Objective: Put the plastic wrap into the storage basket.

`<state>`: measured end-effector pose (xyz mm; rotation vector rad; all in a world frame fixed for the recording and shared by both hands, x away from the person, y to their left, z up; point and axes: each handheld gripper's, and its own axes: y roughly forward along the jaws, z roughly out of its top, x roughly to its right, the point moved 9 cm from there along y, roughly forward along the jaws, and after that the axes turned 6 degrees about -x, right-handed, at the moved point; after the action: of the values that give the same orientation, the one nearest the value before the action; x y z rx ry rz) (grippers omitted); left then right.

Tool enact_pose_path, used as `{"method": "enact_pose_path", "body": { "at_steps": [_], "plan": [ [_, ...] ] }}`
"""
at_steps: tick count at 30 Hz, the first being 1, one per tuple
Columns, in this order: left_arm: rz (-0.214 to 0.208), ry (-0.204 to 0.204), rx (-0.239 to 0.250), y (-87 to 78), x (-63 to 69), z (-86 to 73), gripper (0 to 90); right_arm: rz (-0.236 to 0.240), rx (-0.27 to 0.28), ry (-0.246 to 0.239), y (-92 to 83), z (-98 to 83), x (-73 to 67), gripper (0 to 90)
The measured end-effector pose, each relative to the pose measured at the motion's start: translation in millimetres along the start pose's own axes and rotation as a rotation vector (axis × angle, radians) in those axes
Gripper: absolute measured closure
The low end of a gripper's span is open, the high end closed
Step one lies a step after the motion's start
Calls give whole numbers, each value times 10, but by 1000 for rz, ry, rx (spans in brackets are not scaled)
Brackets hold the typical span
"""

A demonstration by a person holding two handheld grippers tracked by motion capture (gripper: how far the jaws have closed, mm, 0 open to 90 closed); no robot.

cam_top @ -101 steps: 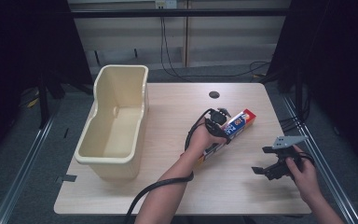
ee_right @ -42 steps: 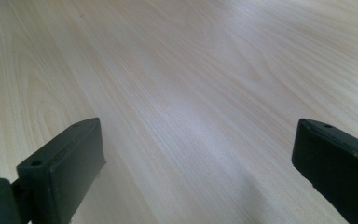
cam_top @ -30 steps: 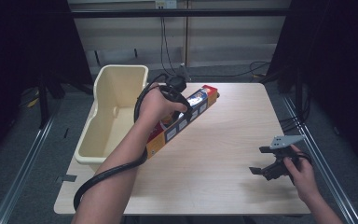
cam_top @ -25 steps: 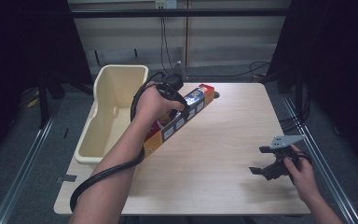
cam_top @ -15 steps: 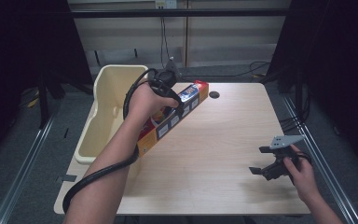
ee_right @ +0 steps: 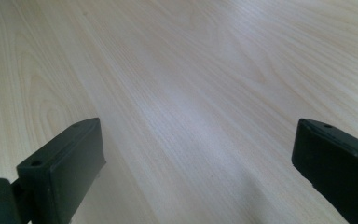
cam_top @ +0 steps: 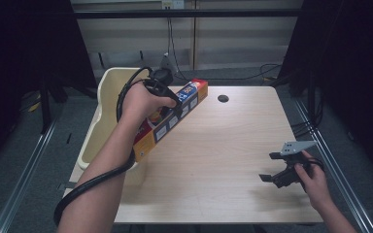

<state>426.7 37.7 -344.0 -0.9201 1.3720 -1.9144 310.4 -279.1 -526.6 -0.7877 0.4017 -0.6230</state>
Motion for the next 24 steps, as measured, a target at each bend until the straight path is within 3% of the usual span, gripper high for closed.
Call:
{"method": "enact_pose_path", "body": {
  "at_steps": [5,7,13,24],
  "plan": [
    [5,-19,9,-46,-60,-25,407,1,-2,0,5,1,-4,19],
    [-3,-44,21,-62,-72,-33,407,1,-1,0,6,2,-5,19],
    [8,-44,34,-134,-176,-73,407,-4,-3,-4,10,1,-2,19],
    [35,-113,64,-257,-326,-160,406,-4,1,-6,11,19,-12,19]
  ]
}}
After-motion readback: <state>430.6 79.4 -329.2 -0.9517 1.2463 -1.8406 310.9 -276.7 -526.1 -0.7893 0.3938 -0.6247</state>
